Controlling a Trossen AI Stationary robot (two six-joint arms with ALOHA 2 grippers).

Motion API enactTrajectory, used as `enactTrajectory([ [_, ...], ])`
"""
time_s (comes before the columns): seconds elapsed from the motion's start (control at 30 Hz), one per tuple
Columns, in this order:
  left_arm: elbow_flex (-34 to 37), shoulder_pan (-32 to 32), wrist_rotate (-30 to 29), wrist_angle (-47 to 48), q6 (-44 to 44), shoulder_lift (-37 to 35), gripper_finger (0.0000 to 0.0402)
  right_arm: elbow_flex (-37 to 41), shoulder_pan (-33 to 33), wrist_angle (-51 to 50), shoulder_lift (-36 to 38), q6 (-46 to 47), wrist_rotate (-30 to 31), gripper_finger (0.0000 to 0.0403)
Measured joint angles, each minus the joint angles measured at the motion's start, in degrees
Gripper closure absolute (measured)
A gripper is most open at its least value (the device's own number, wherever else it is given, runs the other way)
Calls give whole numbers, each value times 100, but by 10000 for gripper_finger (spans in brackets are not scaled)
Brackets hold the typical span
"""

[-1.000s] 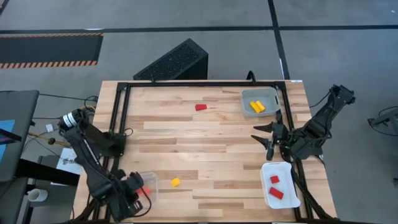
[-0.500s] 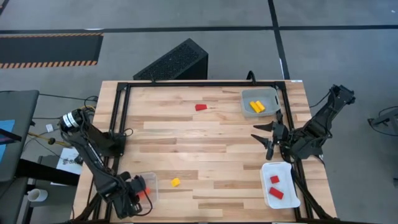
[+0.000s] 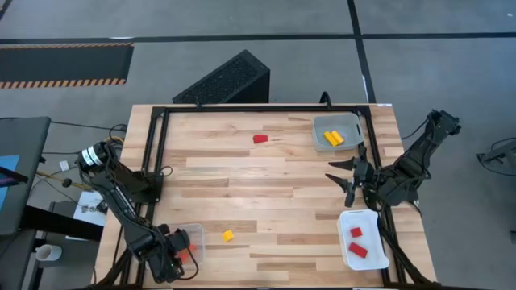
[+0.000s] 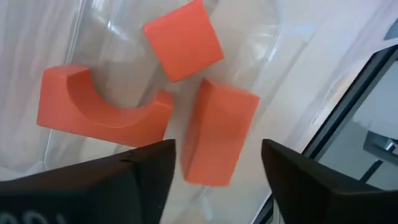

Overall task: Sort & place blocks by color
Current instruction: Put the red block into the white bin

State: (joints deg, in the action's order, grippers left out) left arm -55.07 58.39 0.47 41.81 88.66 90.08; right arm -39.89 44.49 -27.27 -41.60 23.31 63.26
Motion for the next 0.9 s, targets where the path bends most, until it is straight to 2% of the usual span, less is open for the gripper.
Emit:
enactTrajectory([
  [0.17,-42,-125,222,209,4,-57,141,1,0,-21,0,2,2,210],
  [0.27,-206,-208,-108,407,-122,-311,139,1,0,-32,-14,14,116,210],
  [0.33,-339,-216,-827,581,-288,-584,145,1,-29,-22,-75,17,309,210],
  [0.5,-409,-225,-3744,639,-1124,-1415,171,1,-342,15,-229,20,576,210],
  [0.57,-409,-340,-4503,618,-1618,-1649,184,1,-584,73,-288,17,562,210],
  [0.63,-409,-565,-4740,610,-2161,-1824,197,1,-875,116,-319,15,423,210],
  [0.8,-409,-1386,-4944,70,-3694,-2009,219,1,-1766,121,-344,-25,-627,210],
  [0.9,-315,-1949,-4627,-374,-4533,-2006,228,1,-2342,346,-416,-383,-1187,210],
])
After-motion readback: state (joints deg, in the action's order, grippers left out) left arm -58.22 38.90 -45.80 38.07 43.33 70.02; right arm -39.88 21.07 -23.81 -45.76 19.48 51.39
